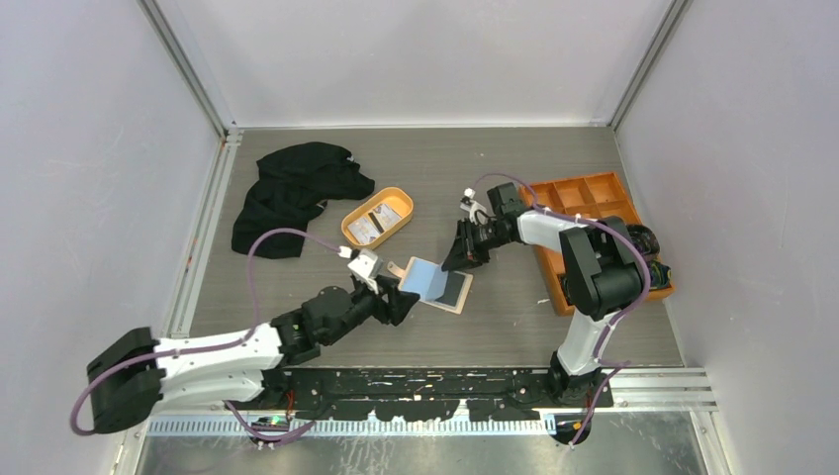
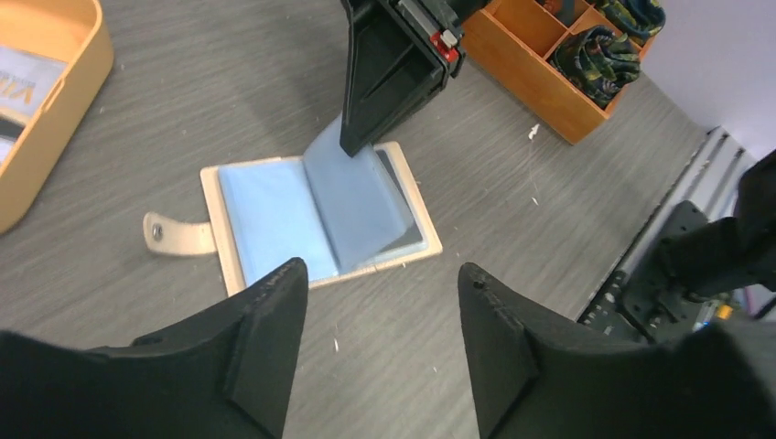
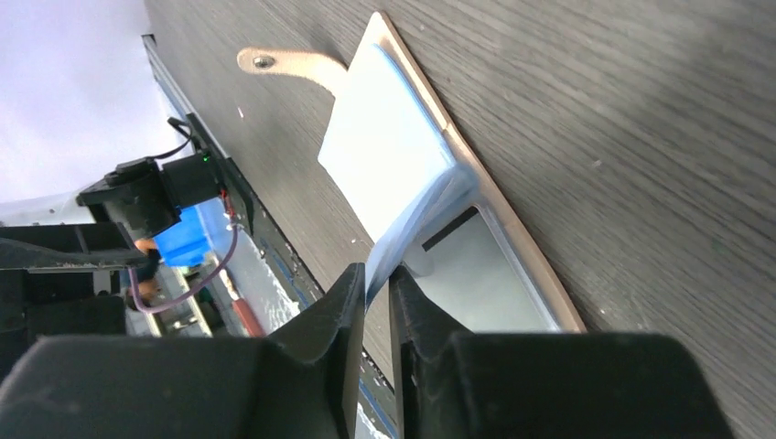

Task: Put the credit cards into the card holder
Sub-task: Turn over the card slot in the card holder.

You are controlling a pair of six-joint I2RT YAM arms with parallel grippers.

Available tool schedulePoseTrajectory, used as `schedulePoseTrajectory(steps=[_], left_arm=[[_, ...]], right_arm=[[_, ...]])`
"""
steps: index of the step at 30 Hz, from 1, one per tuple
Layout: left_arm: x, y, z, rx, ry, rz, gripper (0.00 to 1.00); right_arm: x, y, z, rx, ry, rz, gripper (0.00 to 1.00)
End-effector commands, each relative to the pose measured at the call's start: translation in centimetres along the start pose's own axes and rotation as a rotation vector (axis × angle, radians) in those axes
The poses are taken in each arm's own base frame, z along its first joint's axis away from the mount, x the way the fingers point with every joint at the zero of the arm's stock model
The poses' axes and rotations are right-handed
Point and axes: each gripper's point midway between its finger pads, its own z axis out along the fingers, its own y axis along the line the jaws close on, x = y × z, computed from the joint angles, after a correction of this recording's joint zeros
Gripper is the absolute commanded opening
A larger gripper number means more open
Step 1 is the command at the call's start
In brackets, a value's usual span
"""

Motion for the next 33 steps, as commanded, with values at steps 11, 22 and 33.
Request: schedulePoseTrajectory(steps=[11, 22, 33], left_arm=[[1.7, 0.7, -4.1, -0.042, 0.089, -0.277, 0.58], [2.5, 1.5, 0.4, -0.142, 0.099, -0.388, 0.59], [2.7, -1.0, 4.8, -0.044, 0.124, -0.474, 0.63]], right_arm=[[-0.3, -0.3, -0.7, 0.208, 0.148, -0.255, 0.12], [1.2, 1.8, 1.1, 0.167, 0.235, -0.359, 0.3], [0.9, 3.1, 0.1, 0.037, 0.151, -0.232, 0.4]])
